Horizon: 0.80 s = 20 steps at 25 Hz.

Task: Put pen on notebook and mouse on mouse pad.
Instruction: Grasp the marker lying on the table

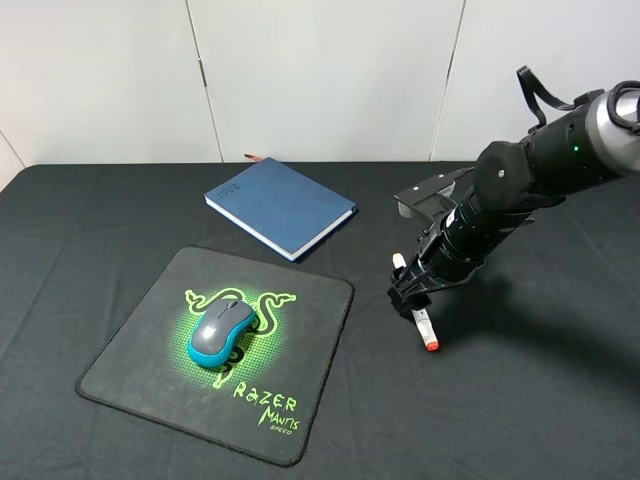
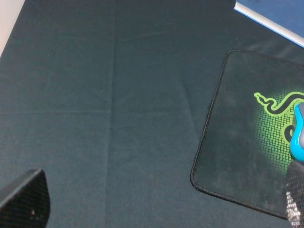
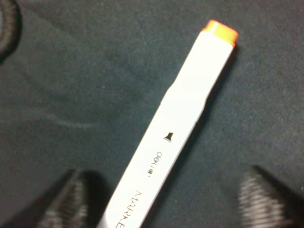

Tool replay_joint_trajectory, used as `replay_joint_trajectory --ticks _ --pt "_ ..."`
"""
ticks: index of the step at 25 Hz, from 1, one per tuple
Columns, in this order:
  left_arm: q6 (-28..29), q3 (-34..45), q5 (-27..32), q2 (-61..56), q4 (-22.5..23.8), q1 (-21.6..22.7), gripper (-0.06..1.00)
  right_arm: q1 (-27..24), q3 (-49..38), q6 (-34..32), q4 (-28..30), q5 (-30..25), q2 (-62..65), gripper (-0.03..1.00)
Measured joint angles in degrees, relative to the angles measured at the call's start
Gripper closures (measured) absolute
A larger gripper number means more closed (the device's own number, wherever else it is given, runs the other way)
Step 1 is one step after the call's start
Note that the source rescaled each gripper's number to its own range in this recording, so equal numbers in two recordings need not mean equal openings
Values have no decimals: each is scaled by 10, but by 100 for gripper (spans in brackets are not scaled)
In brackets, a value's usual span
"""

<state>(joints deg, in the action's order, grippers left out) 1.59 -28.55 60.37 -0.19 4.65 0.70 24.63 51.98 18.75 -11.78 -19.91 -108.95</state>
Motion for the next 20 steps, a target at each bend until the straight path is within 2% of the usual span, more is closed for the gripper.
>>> replay_joint_trajectory --ticks 1,5,7,13,16,20 --pt "0 0 0 0 0 0 1 0 0 0 1 0 0 48" --pt "0 0 0 0 0 0 1 0 0 0 3 -3 0 85" --pt "0 0 0 0 0 0 1 0 0 0 4 -5 0 97" --pt "0 0 0 0 0 0 1 0 4 0 6 -18 0 97" --pt "0 0 0 0 0 0 1 0 36 0 6 -82 -1 97" --pt "0 0 0 0 0 0 1 0 121 -3 7 -171 -1 97"
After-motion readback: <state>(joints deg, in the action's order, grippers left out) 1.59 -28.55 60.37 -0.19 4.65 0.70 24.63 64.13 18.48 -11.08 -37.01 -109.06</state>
